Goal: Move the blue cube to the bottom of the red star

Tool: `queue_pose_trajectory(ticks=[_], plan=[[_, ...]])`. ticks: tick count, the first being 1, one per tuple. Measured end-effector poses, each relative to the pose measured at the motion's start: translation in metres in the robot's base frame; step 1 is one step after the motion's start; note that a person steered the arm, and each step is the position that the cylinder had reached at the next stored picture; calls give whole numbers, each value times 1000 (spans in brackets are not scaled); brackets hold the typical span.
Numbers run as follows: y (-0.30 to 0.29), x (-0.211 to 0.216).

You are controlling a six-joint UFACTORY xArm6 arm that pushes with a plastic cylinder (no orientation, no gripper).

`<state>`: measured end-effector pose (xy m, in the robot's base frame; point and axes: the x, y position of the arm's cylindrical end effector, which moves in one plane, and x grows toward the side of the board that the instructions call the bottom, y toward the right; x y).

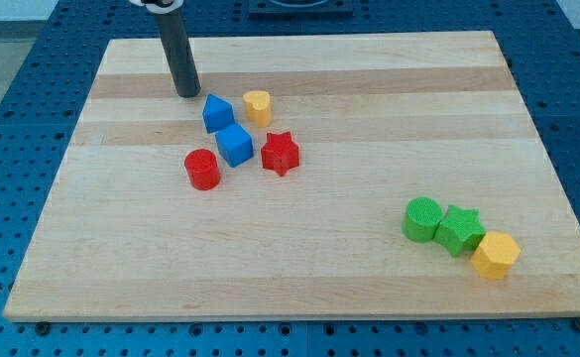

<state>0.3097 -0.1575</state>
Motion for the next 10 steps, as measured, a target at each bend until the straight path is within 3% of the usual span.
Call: queue_pose_trajectory(ticks=[6,10], plan=[[67,116],[131,147]])
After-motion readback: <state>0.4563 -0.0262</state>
